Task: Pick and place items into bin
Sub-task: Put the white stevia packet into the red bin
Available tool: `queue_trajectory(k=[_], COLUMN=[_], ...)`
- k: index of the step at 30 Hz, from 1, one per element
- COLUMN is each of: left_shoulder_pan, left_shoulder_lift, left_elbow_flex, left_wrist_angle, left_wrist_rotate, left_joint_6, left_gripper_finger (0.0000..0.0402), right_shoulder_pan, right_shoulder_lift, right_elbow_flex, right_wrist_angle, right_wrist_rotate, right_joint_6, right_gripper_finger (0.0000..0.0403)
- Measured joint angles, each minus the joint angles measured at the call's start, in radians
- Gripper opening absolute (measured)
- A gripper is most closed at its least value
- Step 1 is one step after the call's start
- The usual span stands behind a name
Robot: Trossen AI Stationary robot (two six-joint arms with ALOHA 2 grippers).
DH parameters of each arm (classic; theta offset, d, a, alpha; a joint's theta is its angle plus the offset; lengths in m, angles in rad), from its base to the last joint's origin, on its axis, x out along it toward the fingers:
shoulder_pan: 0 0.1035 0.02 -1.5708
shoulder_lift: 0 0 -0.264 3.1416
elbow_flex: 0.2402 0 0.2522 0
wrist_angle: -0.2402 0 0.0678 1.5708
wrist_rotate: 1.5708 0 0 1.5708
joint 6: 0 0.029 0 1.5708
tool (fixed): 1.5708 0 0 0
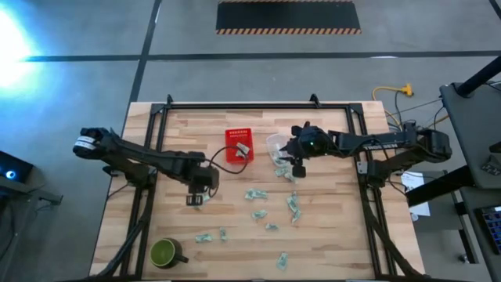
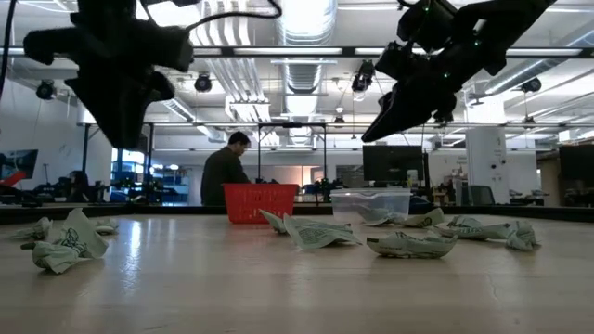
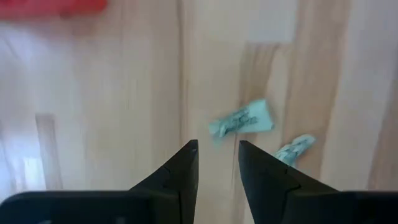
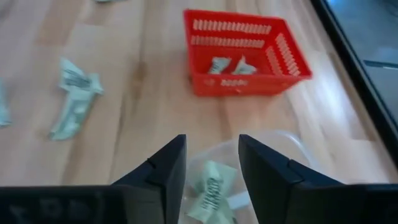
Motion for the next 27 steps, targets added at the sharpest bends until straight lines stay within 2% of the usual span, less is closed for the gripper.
queue_trajectory(k=[2,9,14,16,21,27], left_shoulder_pan=[0.0,-0.071,-0.127,-0.137,-0.134,-0.101], left_shoulder_lift=[0.0,0.002,0.002,0.002,0.002,0.002], left_elbow_flex=[-0.025,-0.159,-0.204,-0.221,-0.26,-0.28], left_wrist_angle=[-0.001,0.145,0.154,0.183,0.285,0.287], left_wrist_rotate=[0.0,-0.013,-0.138,-0.157,-0.153,-0.082], left_joint_6=[-0.009,0.19,0.194,0.205,0.211,0.098], left_gripper_finger=[0.0097,0.0097,0.0097,0.0097,0.0097,0.0097], right_shoulder_pan=[0.012,0.105,0.145,0.146,0.146,0.152], right_shoulder_lift=[-0.002,0.0,0.0,0.0,0.0,0.0], right_elbow_flex=[0.0,-0.011,-0.016,-0.016,-0.016,-0.016], right_wrist_angle=[-0.001,-0.011,-0.013,-0.006,0.013,0.01], right_wrist_rotate=[-0.031,-0.061,-0.06,-0.06,-0.06,-0.06], right_joint_6=[0.002,-0.002,0.001,0.002,0.01,0.03], right_gripper_finger=[0.0131,0.0122,0.0113,0.0109,0.01,0.0093])
